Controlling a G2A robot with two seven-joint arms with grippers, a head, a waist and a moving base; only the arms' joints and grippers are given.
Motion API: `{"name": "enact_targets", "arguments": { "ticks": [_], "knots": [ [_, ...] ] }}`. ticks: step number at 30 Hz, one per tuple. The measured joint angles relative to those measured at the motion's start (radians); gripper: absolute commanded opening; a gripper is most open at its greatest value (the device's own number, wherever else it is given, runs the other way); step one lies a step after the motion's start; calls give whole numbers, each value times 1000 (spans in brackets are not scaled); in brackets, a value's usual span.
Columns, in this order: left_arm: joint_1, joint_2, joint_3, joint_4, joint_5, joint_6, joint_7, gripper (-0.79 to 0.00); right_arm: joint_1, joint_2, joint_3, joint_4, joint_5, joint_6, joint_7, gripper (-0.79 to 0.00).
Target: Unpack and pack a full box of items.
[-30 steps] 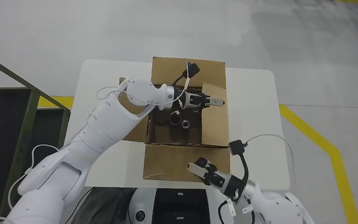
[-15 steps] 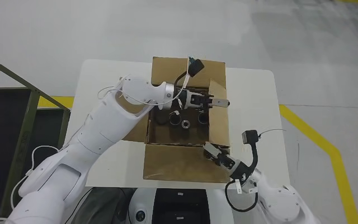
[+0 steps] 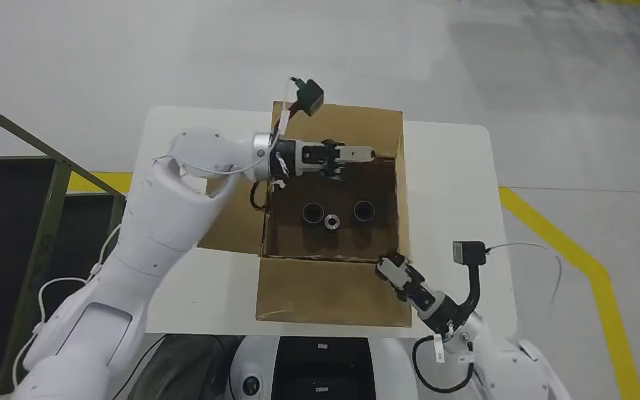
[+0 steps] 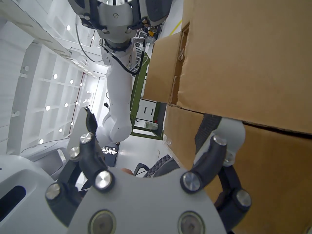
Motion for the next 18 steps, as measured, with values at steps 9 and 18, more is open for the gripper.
{"name": "enact_targets", "arguments": {
  "ticks": [9, 18],
  "knots": [
    [151, 48, -226, -79, -17, -13, -10, 0, -92, 1, 91, -39, -49, -15, -135, 0],
    [214, 72, -364, -39, -49, -22, -24, 0, -104, -1, 167, -30, -31, 15, -178, 0]
  ]
}}
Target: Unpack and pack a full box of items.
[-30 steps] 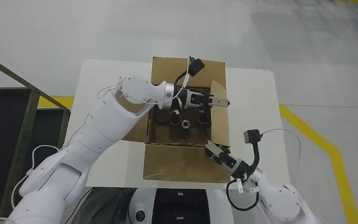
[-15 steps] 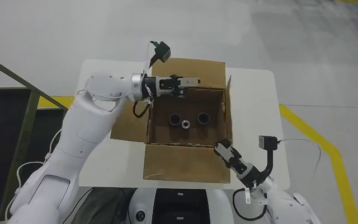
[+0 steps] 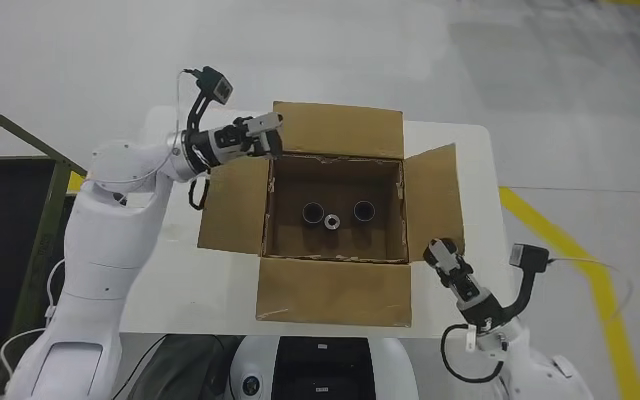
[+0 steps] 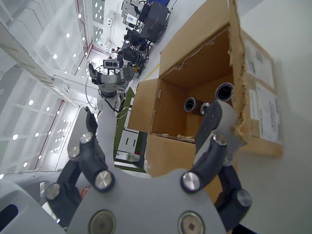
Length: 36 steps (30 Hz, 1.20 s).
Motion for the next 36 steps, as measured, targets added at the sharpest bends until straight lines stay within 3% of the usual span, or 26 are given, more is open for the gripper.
{"name": "enact_targets", "arguments": {
  "ticks": [11, 23, 36],
  "knots": [
    [89, 32, -203, 42, -78, -47, -71, 0, 72, -8, 6, 68, 11, 91, -24, 0],
    [164, 49, -322, 95, -75, -57, -16, 0, 170, -17, -21, 152, 36, 171, 6, 0],
    [68, 80, -352, 232, 43, -17, -106, 0, 227, -25, -52, 188, 26, 235, 38, 0]
  ]
}}
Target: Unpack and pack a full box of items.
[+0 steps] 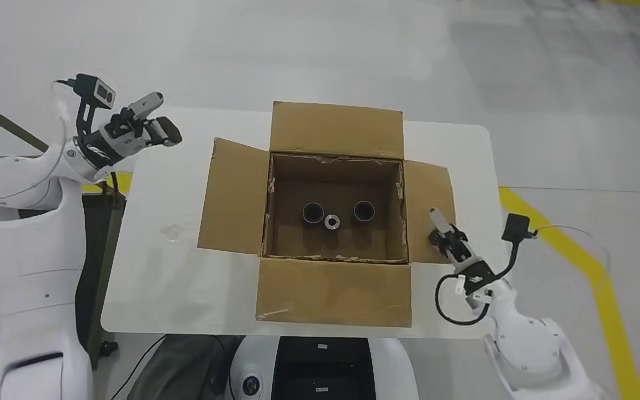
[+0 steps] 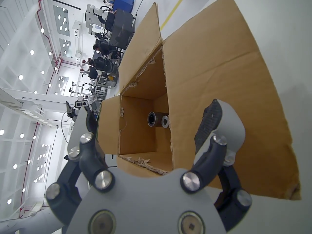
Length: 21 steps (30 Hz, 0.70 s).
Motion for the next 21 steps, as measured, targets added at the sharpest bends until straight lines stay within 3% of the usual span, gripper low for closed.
{"name": "enact_targets", "arguments": {
  "ticks": [7, 21],
  "knots": [
    [-49, 11, -4, 33, -22, -14, -65, 0, 22, -4, -14, 14, -6, 21, 15, 0],
    [-49, 11, -3, 34, -23, -14, -65, 0, 105, -14, -66, 83, -2, 89, 65, 0]
  ]
}}
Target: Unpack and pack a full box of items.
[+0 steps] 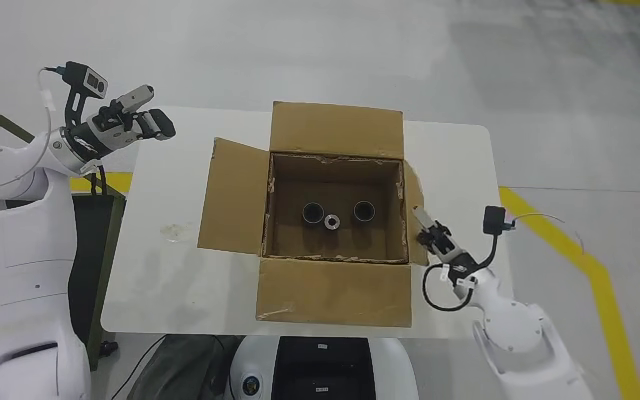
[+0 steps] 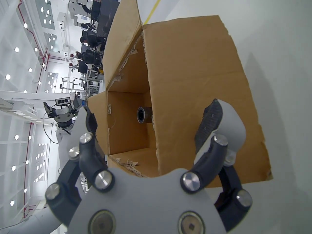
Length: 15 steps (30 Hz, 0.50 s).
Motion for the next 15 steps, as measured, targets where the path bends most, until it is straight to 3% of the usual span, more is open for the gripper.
{"name": "enact_targets", "arguments": {
  "ticks": [15],
  "knots": [
    [0, 0, 0, 0, 0, 0, 0, 0, 103, -13, -72, 72, -6, 45, 36, 0]
  ]
}}
